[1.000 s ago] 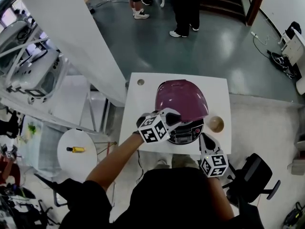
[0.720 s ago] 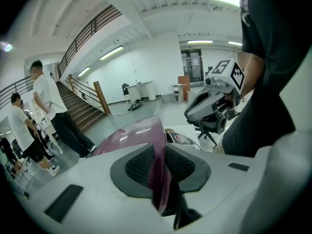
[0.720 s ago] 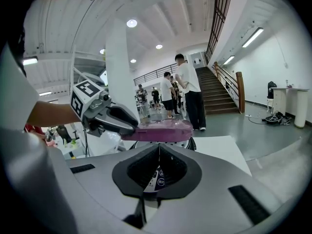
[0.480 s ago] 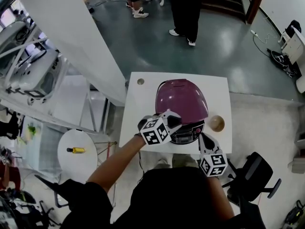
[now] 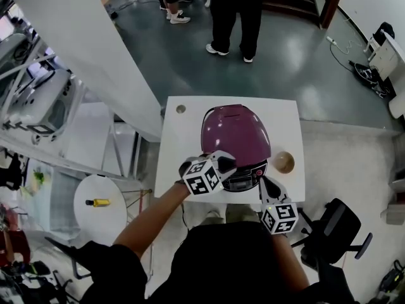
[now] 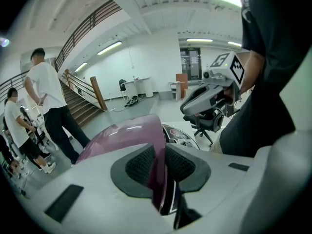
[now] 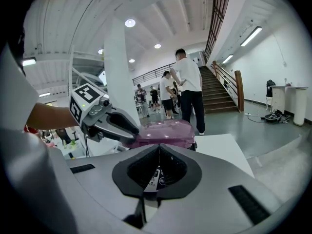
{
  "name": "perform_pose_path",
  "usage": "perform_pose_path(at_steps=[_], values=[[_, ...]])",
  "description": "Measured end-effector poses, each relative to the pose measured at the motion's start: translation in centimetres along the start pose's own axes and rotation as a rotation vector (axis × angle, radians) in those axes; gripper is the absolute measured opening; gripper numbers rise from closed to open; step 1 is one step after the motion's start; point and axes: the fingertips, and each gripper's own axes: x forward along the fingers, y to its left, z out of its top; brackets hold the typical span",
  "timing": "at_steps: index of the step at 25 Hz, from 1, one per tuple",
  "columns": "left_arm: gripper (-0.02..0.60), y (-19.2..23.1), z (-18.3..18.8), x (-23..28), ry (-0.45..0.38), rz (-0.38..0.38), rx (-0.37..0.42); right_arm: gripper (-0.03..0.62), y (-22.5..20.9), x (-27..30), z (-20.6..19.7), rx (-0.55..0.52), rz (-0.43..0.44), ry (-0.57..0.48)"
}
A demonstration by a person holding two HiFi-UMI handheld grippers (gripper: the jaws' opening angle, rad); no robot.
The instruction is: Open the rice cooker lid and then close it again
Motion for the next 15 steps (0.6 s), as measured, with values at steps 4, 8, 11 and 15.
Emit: perform_pose_path(at_steps=[4,8,11,15], values=[[0.072,-0.1,-0.4,0.1,0.006,-0.012,-0.005,0.0,0.2,0.3,0.0,0.0,-0.002,0.004],[0.071,-0.4,-0.6,0.3,0.012,-0.018,-0.009,0.001,0.3,0.6,0.0,0.0,0.004,0.009],[0.071,-0.4,-0.8,0.5,0.015,-0.025,-0.009,0.0,0.5,1.0,0.2,0.003,0.007,0.008],[0.071,-0.6,-1.2,0.7,0.022,-0.034,-0.012,0.001,0.3,1.2,0.4,0.001,0.004,0.006]])
